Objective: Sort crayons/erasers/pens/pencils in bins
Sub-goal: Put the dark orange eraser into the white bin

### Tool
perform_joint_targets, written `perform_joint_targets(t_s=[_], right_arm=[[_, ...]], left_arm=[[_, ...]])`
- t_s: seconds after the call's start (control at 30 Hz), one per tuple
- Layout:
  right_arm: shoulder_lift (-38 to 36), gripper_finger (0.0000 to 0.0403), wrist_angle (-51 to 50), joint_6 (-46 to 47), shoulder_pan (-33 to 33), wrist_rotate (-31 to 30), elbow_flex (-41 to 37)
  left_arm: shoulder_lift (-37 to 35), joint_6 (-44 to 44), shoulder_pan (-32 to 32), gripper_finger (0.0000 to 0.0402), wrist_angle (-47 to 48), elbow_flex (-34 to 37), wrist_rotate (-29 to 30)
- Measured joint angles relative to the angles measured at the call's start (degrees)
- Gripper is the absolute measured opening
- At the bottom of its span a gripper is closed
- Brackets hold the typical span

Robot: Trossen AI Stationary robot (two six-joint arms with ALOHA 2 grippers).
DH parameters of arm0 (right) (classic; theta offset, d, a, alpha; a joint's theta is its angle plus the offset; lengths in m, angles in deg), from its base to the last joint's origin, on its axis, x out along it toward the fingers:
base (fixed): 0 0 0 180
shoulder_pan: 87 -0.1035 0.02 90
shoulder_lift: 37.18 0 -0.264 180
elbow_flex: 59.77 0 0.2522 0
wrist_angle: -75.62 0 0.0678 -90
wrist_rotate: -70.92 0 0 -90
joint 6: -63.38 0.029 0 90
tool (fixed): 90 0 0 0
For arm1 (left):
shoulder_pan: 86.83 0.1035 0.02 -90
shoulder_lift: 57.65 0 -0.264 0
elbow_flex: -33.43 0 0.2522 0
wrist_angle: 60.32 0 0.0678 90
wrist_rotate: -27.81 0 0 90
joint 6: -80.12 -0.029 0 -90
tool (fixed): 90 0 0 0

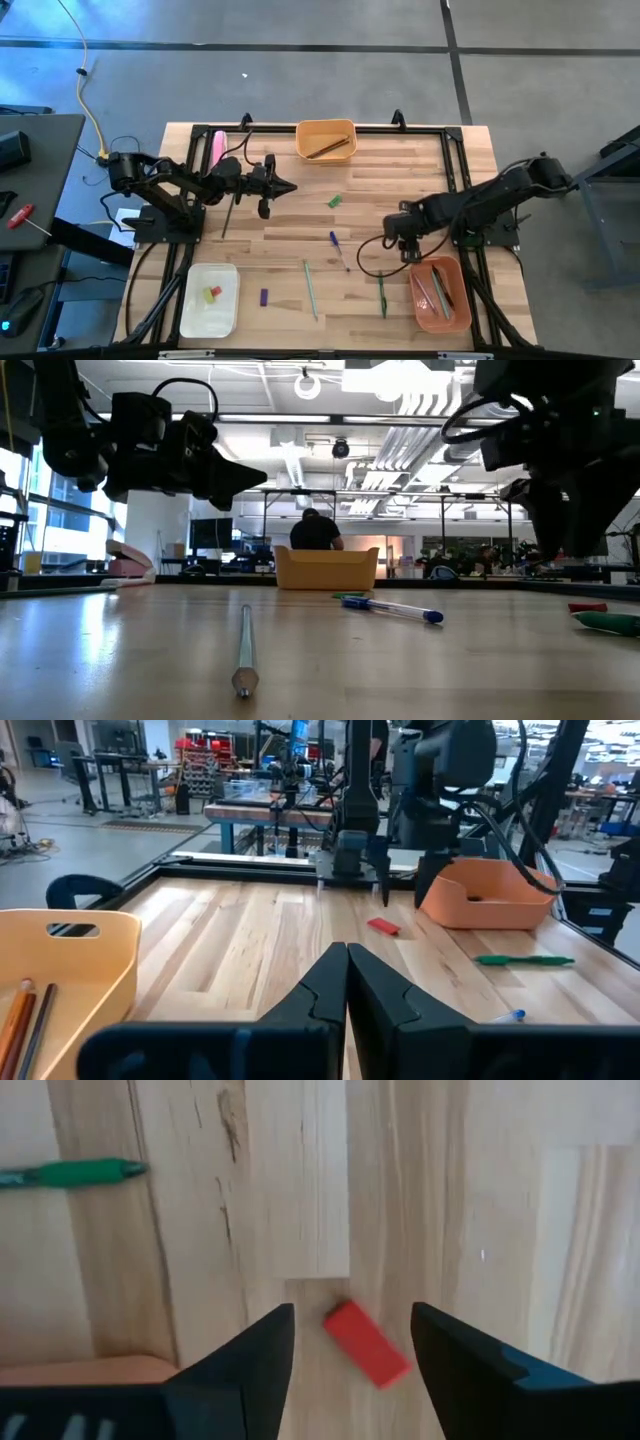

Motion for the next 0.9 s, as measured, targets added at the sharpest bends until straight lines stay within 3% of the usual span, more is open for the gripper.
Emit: perform_joint_targets(t_s=[0.27, 0.47, 0.9], right_arm=[[9.74, 0.0195, 2.43, -12.63, 3.17, 3.93, 1.17], [17.23, 0.0195, 3.45, -14.66, 3.48, 3.28, 5.35], [18.25, 0.0195, -4.81, -20.91, 1.06, 3.86, 7.61]], left_arm=[[0.0, 0.11, 0.0, 0.0, 0.0, 0.0, 0.02], [0.0, 0.11, 0.0, 0.0, -0.01, 0.0, 0.02], [0.0, 0.11, -0.02, 0.0, 0.02, 0.0, -0.22]])
